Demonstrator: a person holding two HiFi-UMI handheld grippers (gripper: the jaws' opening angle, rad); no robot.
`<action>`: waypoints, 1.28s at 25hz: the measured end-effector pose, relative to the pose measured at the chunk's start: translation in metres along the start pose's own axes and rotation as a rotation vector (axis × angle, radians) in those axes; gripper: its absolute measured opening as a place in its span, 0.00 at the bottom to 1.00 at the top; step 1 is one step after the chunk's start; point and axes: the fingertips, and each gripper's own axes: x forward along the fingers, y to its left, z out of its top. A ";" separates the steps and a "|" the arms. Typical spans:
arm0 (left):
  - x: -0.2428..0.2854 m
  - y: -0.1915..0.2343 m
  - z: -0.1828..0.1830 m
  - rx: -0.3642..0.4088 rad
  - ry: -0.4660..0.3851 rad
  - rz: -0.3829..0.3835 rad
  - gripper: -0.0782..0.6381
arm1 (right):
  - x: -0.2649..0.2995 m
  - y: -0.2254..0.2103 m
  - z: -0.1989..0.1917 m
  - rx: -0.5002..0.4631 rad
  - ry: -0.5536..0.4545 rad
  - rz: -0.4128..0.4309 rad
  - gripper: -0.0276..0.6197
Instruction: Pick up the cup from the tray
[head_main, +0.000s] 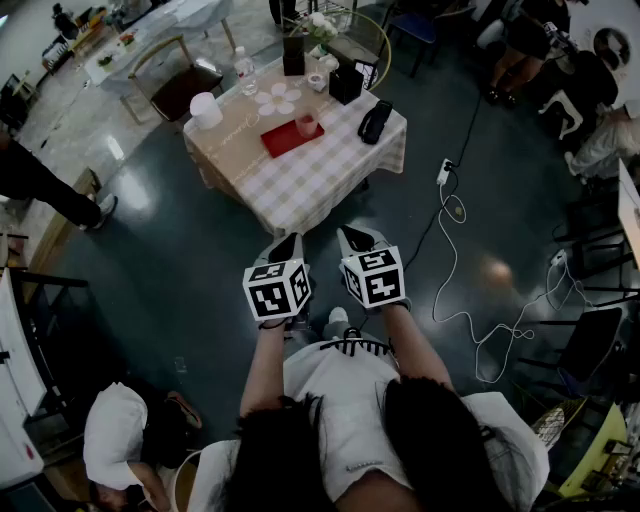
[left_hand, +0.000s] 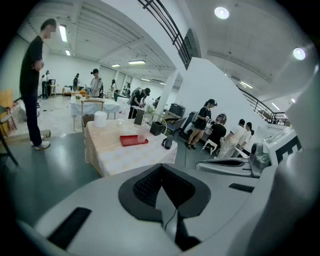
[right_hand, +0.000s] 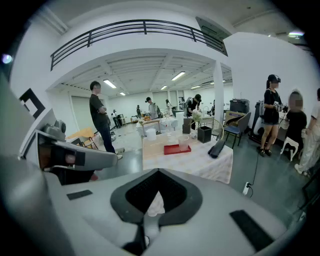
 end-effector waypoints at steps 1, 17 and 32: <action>0.001 -0.001 -0.001 -0.003 0.003 -0.002 0.12 | 0.000 0.000 0.001 0.001 -0.004 0.004 0.05; 0.019 -0.010 0.005 -0.027 -0.012 0.054 0.12 | 0.003 -0.006 0.015 -0.048 -0.049 0.170 0.37; 0.036 0.002 0.013 -0.034 -0.040 0.124 0.12 | 0.024 -0.027 0.033 -0.101 -0.072 0.167 0.55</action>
